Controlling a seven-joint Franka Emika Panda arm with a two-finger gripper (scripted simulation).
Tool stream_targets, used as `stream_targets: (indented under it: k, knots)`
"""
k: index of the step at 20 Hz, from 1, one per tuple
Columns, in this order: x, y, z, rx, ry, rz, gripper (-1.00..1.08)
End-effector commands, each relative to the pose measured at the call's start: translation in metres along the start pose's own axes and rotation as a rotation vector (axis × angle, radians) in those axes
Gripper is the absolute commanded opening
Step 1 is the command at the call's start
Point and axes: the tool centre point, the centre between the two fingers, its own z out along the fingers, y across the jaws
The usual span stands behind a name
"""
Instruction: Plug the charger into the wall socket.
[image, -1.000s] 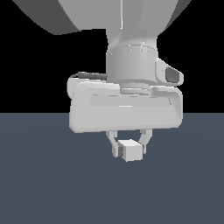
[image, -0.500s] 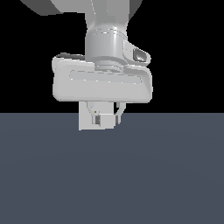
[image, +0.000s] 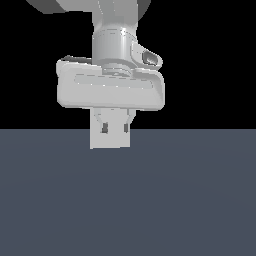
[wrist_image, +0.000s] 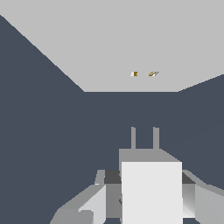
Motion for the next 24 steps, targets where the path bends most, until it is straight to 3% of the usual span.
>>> stream_targets:
  k: [1, 8, 24]
  knots:
    - [0.0, 0.0, 0.0, 0.0, 0.0, 0.001, -1.0]
    - [0.007, 0.0, 0.0, 0.0, 0.0, 0.0, -1.0]
    - [0.05, 0.0, 0.002, 0.0, 0.0, 0.001, -1.0]
